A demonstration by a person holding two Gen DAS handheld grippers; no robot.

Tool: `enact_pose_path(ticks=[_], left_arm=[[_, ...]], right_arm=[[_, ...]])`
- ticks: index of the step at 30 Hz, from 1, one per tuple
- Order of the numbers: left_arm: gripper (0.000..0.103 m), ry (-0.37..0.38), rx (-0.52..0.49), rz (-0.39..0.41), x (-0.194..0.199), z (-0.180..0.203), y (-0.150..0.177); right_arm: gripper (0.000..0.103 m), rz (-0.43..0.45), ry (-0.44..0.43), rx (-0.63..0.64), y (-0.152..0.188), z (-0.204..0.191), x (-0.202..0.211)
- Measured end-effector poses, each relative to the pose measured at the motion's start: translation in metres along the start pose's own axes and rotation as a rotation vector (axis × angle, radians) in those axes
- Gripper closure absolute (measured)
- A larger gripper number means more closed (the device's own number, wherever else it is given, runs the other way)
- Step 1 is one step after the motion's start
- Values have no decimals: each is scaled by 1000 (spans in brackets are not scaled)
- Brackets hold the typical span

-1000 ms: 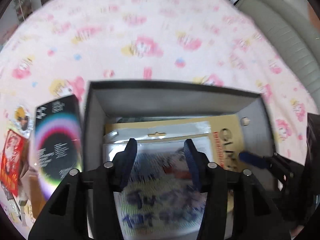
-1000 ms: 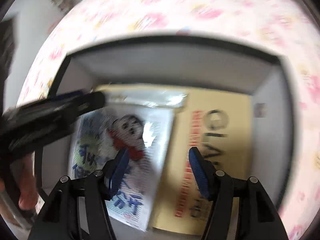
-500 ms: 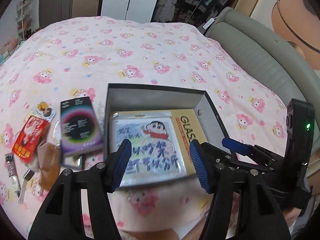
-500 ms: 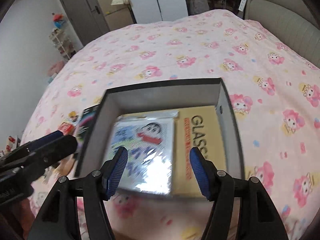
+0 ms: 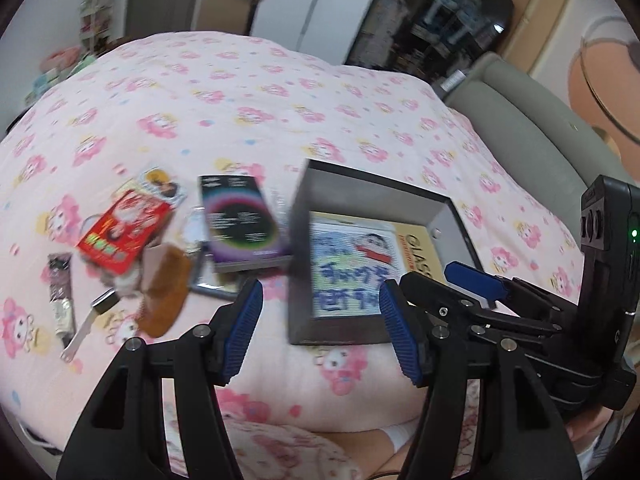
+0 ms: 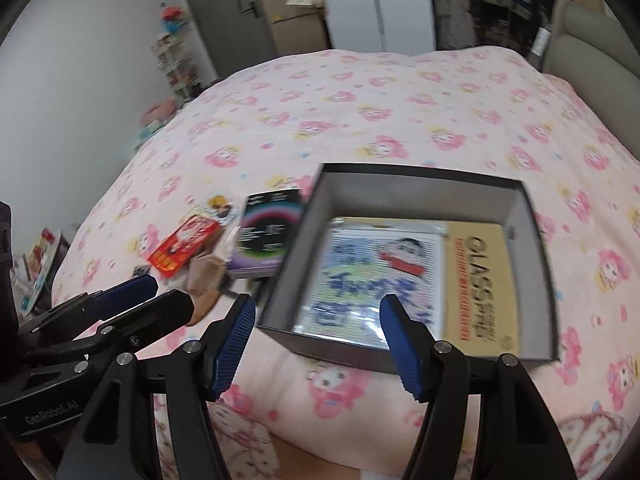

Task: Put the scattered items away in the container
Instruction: 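Move the left gripper to the black Smart Devil box and grasp it, then lift the Smart Devil box and carry it toward the black box with the left gripper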

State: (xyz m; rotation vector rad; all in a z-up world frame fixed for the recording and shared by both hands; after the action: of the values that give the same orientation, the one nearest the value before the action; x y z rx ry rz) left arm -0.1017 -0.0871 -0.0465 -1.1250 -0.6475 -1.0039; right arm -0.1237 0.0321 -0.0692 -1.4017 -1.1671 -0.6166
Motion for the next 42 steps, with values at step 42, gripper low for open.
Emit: enact_pose_path(ticks=[42], left_arm=[[64, 219, 437, -251, -213, -156, -80]], right_arm=[[54, -229, 46, 177, -81, -61, -182]])
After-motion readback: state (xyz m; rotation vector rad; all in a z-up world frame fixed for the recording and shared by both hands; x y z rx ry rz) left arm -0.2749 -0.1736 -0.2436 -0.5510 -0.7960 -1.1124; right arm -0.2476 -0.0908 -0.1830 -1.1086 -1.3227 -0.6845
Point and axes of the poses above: each gripper's, at about its wrist camera, not at the fingertips, and x roughly against the way its jaws point, z to its right, y to its underside, the point moved 8 cm from there along -x, roughly the way its jaws point, and after that the axes turned 12 degrees about -z, right-handed, at the moved point
